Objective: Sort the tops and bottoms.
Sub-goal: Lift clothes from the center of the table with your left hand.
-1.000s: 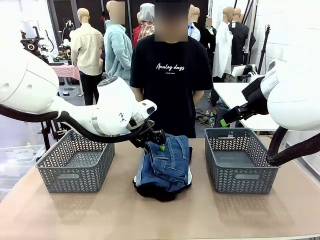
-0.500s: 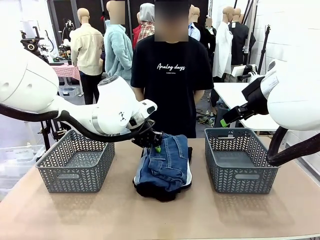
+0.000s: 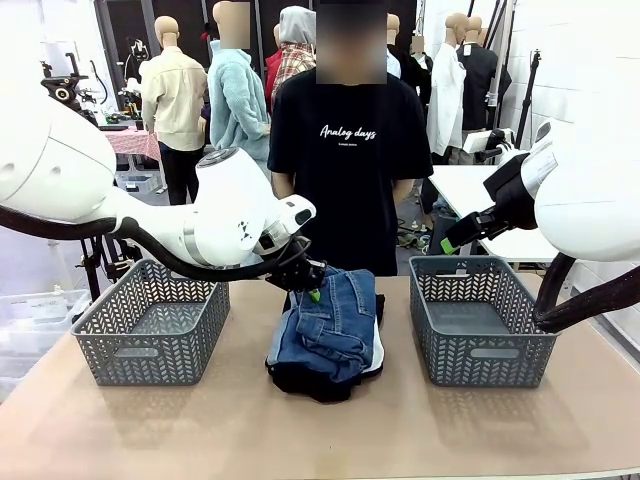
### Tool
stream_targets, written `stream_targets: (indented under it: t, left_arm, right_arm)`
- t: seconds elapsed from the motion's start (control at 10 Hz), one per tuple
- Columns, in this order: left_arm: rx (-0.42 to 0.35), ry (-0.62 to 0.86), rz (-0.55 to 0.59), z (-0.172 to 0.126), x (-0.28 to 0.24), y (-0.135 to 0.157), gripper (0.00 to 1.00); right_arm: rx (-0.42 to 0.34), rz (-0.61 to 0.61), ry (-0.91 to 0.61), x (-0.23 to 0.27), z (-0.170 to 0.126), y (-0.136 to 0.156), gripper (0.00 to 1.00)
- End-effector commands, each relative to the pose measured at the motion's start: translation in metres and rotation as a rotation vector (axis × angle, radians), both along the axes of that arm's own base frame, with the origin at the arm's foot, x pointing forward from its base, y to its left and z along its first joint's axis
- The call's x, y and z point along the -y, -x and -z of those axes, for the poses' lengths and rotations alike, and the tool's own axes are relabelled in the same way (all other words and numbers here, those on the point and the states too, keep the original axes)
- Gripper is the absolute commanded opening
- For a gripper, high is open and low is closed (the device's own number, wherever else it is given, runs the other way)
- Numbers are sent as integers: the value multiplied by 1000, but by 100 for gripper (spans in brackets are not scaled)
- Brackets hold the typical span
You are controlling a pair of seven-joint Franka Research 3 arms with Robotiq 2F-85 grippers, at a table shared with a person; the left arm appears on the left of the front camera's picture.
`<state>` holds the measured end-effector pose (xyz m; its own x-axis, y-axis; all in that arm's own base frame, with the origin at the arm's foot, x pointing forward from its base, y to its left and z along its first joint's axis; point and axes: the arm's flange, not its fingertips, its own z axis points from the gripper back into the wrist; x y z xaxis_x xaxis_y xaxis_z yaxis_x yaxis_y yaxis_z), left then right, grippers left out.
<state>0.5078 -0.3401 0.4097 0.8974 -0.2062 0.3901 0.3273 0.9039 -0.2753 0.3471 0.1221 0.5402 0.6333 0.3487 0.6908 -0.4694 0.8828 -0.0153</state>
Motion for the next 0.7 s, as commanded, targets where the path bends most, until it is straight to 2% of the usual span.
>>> stream_targets:
  t: [0.0,0.1,0.2,0.4,0.6]
  left_arm:
    - [-16,11,-10,3,0,0,0]
    - [0,0,0,0,0,0,0]
    - [27,9,28,-20,9,8,0]
    - [86,-58,103,-75,40,22,0]
    - [111,-169,109,-122,68,33,0]
  right_arm:
    - [-6,-2,-2,1,4,2,100]
    - [0,0,0,0,0,0,100]
    - [-14,66,28,5,-4,12,100]
    - [-43,178,36,27,2,33,100]
    - [-90,256,25,46,14,42,100]
